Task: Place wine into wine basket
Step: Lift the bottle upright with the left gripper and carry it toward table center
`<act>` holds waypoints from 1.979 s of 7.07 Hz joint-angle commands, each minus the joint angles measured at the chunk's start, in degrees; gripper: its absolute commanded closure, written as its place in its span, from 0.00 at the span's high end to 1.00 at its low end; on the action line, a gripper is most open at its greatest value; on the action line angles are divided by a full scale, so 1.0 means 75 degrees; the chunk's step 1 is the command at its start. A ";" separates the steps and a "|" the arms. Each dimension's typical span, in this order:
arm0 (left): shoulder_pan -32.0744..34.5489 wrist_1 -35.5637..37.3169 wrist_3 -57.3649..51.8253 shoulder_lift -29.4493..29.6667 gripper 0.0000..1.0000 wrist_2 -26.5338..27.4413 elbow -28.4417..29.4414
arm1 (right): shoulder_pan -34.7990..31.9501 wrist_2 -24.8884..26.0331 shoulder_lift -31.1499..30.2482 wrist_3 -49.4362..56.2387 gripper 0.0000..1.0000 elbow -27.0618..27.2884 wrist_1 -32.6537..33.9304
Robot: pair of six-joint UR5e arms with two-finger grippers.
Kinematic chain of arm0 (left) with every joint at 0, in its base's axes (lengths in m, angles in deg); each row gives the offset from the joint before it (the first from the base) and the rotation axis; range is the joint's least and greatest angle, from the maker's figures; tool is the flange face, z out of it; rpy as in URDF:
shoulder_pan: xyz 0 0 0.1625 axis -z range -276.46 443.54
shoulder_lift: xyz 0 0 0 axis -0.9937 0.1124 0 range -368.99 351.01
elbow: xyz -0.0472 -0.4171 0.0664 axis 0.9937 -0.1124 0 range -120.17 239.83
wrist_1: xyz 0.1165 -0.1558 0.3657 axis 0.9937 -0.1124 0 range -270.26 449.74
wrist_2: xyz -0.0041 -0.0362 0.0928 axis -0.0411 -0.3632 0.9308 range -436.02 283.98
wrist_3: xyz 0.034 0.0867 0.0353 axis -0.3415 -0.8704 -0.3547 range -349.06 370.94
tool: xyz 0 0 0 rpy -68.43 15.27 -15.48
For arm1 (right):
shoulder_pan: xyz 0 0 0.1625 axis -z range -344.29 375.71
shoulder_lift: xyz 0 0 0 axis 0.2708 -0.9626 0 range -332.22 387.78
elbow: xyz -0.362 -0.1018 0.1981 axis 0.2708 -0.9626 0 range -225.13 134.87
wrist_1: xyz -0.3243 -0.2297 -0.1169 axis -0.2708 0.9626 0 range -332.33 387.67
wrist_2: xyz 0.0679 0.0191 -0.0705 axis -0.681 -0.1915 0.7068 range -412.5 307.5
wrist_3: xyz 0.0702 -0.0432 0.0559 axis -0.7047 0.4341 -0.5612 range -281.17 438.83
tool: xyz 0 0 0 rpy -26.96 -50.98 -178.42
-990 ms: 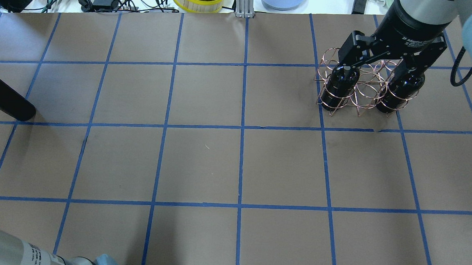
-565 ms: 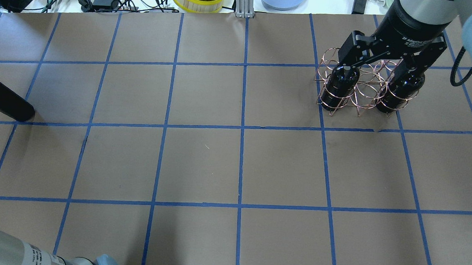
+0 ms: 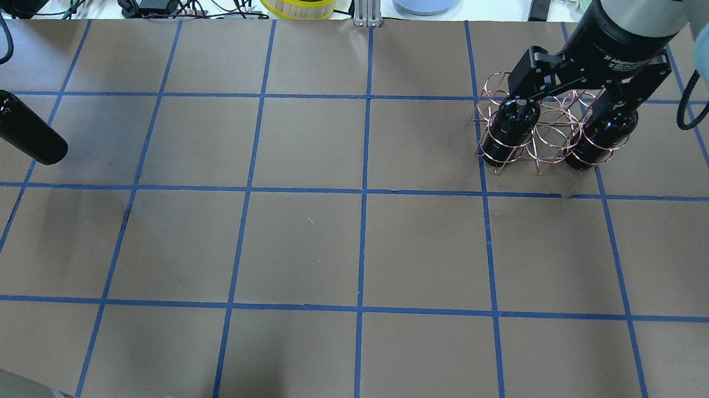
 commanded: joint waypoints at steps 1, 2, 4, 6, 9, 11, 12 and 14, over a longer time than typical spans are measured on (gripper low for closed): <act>0.1183 -0.0438 0.1491 -0.0559 0.11 0.0042 -0.0091 | 0.0000 0.0000 0.0000 0.0000 1.00 0.0000 0.0000; 0.1850 -0.0730 0.2407 -0.0758 0.11 0.0031 -0.0103 | 0.0000 0.0000 0.0000 0.0000 1.00 0.0012 0.0000; 0.2942 -0.0885 0.3210 -0.1087 0.11 -0.0004 -0.0371 | 0.0000 0.0000 0.0000 0.0000 1.00 0.0012 0.0000; 0.4136 -0.0885 0.4218 -0.1450 0.11 -0.0109 -0.0665 | 0.0000 0.0000 0.0000 -0.0011 1.00 0.0012 0.0000; 0.5594 -0.0698 0.5720 -0.1743 0.11 -0.0028 -0.1986 | 0.0000 0.0000 0.0000 0.0000 1.00 0.0012 0.0000; 0.5781 -0.0709 0.6582 -0.1967 0.11 -0.0098 -0.2363 | 0.0000 0.0000 0.0000 0.0000 1.00 0.0012 0.0000; 0.6003 -0.0512 0.6635 -0.1863 0.10 -0.0052 -0.2458 | 0.0000 0.0000 0.0000 0.0000 1.00 0.0012 0.0000; 0.5971 0.0436 0.6507 -0.1512 0.10 -0.0051 -0.2366 | 0.0000 0.0000 0.0000 0.0000 1.00 0.0012 0.0000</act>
